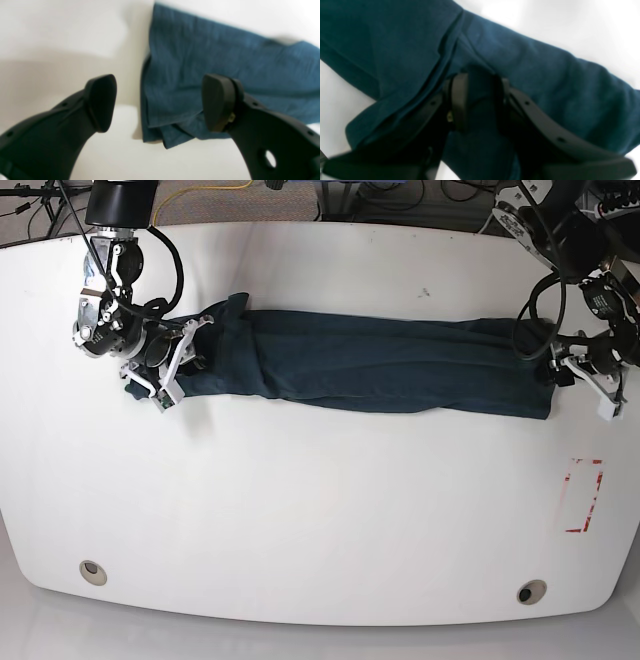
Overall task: Fold the T-shirt properly
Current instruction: 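Grasp the opposite shirt end with the left gripper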
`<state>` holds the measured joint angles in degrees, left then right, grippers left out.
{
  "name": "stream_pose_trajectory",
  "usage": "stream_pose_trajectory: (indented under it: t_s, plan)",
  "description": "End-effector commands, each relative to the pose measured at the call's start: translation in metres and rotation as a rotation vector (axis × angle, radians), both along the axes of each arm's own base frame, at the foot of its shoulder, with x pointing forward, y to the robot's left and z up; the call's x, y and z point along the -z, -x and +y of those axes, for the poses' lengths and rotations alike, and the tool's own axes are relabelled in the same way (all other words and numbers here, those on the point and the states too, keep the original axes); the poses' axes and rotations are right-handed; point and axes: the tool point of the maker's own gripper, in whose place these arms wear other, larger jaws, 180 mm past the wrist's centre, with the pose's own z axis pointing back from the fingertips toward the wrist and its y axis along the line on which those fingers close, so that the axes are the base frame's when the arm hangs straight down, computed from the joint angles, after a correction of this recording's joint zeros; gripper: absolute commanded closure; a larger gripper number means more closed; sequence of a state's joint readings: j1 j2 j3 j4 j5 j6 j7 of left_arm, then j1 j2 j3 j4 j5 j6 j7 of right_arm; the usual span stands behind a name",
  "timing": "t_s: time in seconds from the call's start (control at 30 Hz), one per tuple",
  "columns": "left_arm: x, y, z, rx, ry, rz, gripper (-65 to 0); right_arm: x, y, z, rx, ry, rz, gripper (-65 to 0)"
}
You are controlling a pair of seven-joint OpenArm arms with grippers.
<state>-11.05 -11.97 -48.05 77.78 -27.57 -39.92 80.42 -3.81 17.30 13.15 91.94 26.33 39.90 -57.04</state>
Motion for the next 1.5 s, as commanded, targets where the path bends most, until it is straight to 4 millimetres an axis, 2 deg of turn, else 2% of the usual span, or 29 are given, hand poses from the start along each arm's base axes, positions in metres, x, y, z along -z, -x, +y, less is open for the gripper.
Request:
stream_pose_trajectory:
  t_s: [0.0,0.27,0.4,0.47,0.57,0.7,0.77,0.9,1.17,1.37,1.47]
  plan:
    - [-0.001,-0.002,0.004,-0.003,0.009,-0.011,-47.2,-0.014,-0.011,-0.002,-0.001,-0.008,-0.053,-16.0]
    - [0.022,-0.003,-0.020,0.058,0.067,0.045,-47.2,-0.014,-0.011,-0.001,-0.001,-0.011,-0.053,-16.0]
    - [0.025,-0.005,-0.028,0.085,0.069,0.058,-46.9,-0.015,-0.012,-0.002,0.001,-0.011,-0.055,-16.0]
    - [0.025,-0.006,-0.031,0.104,0.064,0.063,-44.7,-0.015,-0.012,-0.002,0.001,-0.011,-0.055,-16.0]
    - [0.026,-0.007,-0.037,0.131,0.058,0.071,-35.1,-0.015,-0.012,-0.004,0.005,-0.008,-0.056,-16.0]
    - [0.027,-0.008,-0.039,0.139,0.056,0.071,-12.4,-0.015,-0.012,-0.004,0.005,-0.005,-0.056,-15.9]
    - [0.026,-0.008,-0.037,0.130,0.057,0.065,-5.1,-0.015,-0.012,-0.004,0.005,-0.003,-0.055,-15.9]
    - [0.024,-0.011,-0.035,0.123,0.054,0.049,-5.1,-0.015,-0.012,-0.004,0.005,-0.003,-0.055,-15.9]
    - [-0.010,-0.021,-0.028,0.156,-0.072,-0.042,-4.9,-0.014,-0.012,-0.005,0.005,-0.002,-0.055,-15.9]
    - [-0.050,-0.037,-0.058,0.324,-0.232,-0.139,-4.9,-0.013,-0.011,-0.004,0.005,-0.003,-0.052,-15.9]
    - [-0.064,-0.034,-0.079,0.413,-0.303,-0.179,-5.0,-0.013,-0.011,-0.004,0.003,-0.003,-0.051,-15.9]
